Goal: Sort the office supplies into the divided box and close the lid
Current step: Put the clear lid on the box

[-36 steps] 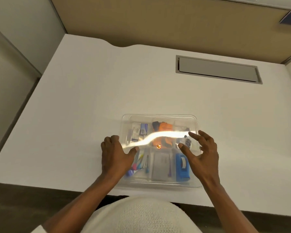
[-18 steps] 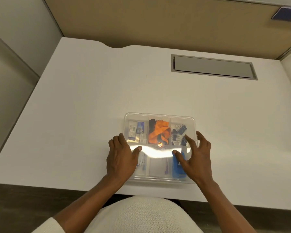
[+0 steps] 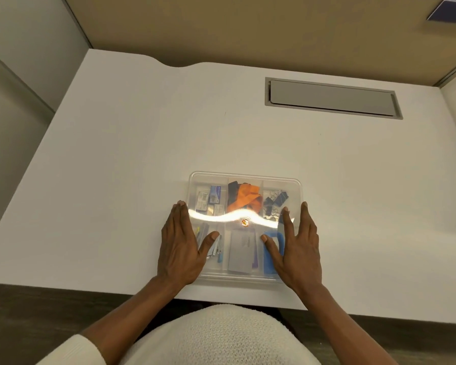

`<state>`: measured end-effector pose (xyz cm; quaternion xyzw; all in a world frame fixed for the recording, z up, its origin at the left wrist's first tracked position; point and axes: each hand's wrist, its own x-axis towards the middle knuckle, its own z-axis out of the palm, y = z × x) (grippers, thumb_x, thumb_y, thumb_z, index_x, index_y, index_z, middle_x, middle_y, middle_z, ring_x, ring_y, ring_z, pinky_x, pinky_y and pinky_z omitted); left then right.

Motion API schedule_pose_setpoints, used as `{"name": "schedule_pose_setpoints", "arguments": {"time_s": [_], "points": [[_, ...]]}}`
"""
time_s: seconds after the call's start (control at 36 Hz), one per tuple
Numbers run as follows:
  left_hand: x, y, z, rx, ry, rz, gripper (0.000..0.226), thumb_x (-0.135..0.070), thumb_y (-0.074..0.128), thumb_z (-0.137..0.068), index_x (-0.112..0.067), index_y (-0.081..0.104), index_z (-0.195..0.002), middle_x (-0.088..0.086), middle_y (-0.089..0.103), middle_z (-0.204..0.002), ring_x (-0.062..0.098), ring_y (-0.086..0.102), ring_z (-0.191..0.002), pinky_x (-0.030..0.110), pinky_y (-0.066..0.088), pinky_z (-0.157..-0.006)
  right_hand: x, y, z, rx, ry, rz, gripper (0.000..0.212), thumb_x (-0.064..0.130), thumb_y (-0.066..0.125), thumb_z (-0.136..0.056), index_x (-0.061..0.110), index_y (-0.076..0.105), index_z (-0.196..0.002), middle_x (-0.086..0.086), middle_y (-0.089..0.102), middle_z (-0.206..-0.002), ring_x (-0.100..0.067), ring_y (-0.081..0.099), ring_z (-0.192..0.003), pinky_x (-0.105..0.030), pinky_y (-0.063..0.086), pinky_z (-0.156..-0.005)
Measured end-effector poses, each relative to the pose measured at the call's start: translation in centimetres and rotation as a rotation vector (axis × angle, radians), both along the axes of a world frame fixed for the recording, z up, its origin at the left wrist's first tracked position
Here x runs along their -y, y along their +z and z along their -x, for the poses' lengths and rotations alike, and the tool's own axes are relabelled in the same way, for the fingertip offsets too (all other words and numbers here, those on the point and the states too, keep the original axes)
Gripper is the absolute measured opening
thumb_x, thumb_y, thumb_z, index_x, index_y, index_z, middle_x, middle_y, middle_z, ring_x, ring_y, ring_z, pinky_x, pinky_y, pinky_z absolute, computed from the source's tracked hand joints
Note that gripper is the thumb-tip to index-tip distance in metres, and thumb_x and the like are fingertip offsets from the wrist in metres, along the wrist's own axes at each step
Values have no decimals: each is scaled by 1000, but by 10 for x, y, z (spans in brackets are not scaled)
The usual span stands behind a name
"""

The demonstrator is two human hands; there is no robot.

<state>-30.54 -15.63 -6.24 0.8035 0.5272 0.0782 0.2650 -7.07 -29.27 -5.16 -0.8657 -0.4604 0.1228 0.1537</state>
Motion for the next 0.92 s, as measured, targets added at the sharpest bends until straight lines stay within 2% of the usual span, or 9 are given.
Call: {"name": "schedule_pose_setpoints", "arguments": {"time_s": [0.19, 0.28, 0.42, 0.56, 0.64, 0.78, 0.92], "points": [[-2, -3, -1, -50, -24, -11, 106, -79, 31, -90, -8, 3, -163, 14, 12, -172, 28, 15, -159, 47, 17, -130, -2, 3, 1, 1, -5, 12, 88, 80, 21, -92, 29, 11, -162, -3, -10, -171, -30, 8, -157, -54, 26, -121], [-3, -3, -1, -43, -24, -26, 105, -78, 35, -91, -9, 4, -163, 14, 15, -171, 29, 18, -158, 49, 20, -129, -2, 3, 1, -7, -10, 12, 88, 81, 22, -92, 30, 9, -162, -2, -12, -171, -29, 7, -157, -54, 27, -122], [-4, -4, -2, -102, -37, -55, 105, -79, 30, -91, -7, 5, -163, 16, 16, -171, 31, 18, -158, 53, 21, -128, -2, 3, -1, -7, -5, 9, 87, 79, 28, -92, 29, 12, -162, -3, -9, -171, -29, 8, -157, -52, 26, -122], [-7, -1, -2, -253, -66, -136, 107, -83, 15, -92, -4, 5, -163, 19, 6, -172, 33, 11, -160, 53, 14, -129, -4, 9, -7, 14, 15, 9, 86, 79, 33, -91, 25, 28, -157, -11, 9, -170, -32, 17, -155, -52, 26, -120], [-12, 5, -6, -251, -75, -181, 106, -81, 20, -92, -3, 7, -163, 21, 3, -172, 34, 11, -160, 54, 13, -129, -9, 15, -17, 51, 12, -40, 79, 73, 46, -91, 20, 40, -149, -15, 25, -164, -34, 24, -151, -55, 32, -117], [-34, 10, -23, -110, -142, -177, 107, -80, 28, -91, -8, -4, -163, 11, -12, -173, 25, -6, -161, 45, 5, -131, -30, 17, -39, 50, 80, -78, 89, 71, 51, -91, 19, 25, -159, -9, 9, -170, -26, 8, -158, -46, 21, -121], [-60, 9, -41, -95, -238, -155, 108, -85, 17, -90, -10, -7, -163, 6, -17, -172, 21, -13, -160, 44, 3, -132, -47, 9, -51, 53, 159, -17, 96, 76, 41, -93, 17, 12, -162, -5, -5, -171, -21, -7, -158, -50, 19, -126]]}}
